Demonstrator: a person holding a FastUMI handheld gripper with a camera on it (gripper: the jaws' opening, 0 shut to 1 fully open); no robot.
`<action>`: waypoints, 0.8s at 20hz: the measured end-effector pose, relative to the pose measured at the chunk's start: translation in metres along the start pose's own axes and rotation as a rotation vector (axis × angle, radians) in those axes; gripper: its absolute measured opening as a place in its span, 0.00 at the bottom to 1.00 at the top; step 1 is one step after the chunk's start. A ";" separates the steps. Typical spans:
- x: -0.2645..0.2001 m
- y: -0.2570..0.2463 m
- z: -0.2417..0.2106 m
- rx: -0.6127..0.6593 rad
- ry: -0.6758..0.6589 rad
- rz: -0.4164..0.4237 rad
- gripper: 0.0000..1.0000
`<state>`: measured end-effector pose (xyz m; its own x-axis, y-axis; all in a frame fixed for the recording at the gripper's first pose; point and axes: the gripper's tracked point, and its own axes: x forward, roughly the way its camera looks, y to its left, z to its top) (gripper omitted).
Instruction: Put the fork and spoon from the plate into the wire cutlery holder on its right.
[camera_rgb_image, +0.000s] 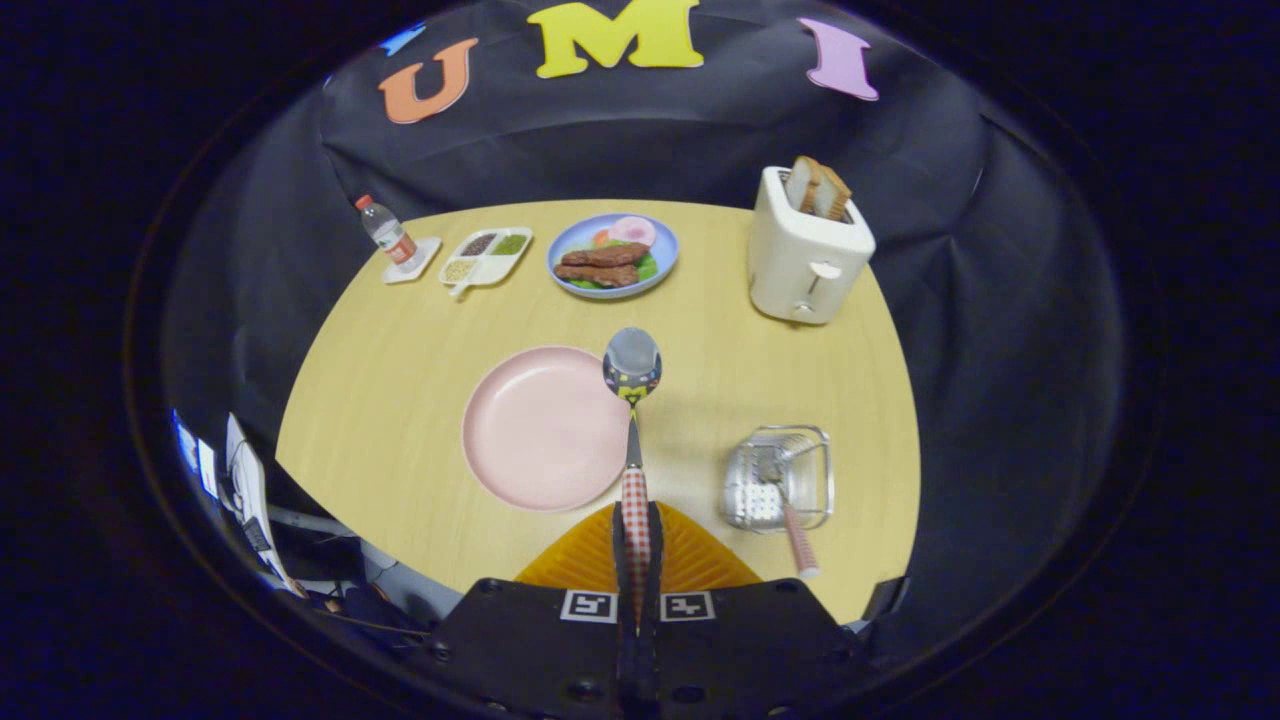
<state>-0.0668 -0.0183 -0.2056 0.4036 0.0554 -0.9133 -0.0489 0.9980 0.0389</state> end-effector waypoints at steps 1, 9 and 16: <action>-0.008 -0.015 -0.002 0.008 0.024 -0.002 0.01; -0.013 -0.079 -0.047 0.087 0.271 -0.010 0.01; 0.000 -0.077 -0.046 0.142 0.434 0.001 0.01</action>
<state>-0.1052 -0.0963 -0.2274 -0.0184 0.0695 -0.9974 0.0889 0.9937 0.0676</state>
